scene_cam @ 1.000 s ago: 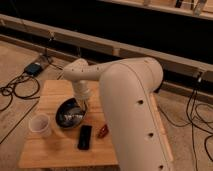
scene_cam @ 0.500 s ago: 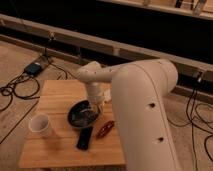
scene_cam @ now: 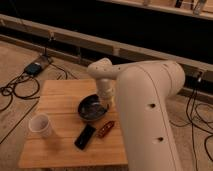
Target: Drag the ceramic bowl in a circle
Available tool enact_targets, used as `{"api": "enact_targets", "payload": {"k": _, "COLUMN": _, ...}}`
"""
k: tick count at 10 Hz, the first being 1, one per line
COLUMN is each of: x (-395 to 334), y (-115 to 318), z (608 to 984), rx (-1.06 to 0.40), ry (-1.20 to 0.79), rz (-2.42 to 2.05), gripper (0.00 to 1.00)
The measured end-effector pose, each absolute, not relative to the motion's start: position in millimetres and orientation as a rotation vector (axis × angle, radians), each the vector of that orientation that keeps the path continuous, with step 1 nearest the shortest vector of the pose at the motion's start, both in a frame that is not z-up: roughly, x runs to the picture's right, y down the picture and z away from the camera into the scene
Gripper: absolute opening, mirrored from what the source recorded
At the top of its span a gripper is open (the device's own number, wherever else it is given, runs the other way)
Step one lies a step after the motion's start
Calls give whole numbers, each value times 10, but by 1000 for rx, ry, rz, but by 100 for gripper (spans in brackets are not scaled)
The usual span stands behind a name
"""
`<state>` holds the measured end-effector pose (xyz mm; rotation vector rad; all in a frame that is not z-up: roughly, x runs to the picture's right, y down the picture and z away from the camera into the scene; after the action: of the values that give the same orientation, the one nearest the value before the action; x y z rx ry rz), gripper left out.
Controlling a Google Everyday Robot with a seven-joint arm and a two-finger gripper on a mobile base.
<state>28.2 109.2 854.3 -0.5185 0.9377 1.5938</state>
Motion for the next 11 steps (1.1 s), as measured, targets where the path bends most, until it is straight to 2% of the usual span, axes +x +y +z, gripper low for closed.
{"api": "enact_targets", "payload": {"k": 3, "x": 257, "y": 865, "z": 8740, "rx": -491, "ry": 908, "rz": 1602, "gripper": 0}}
{"api": "enact_targets", "payload": {"k": 7, "x": -314, "y": 539, "z": 8966, "rx": -513, "ry": 797, "rz": 1511, "gripper": 0}}
{"api": "enact_targets", "payload": {"k": 11, "x": -933, "y": 567, "z": 8960, "rx": -575, "ry": 719, "rz": 1364, "gripper": 0}}
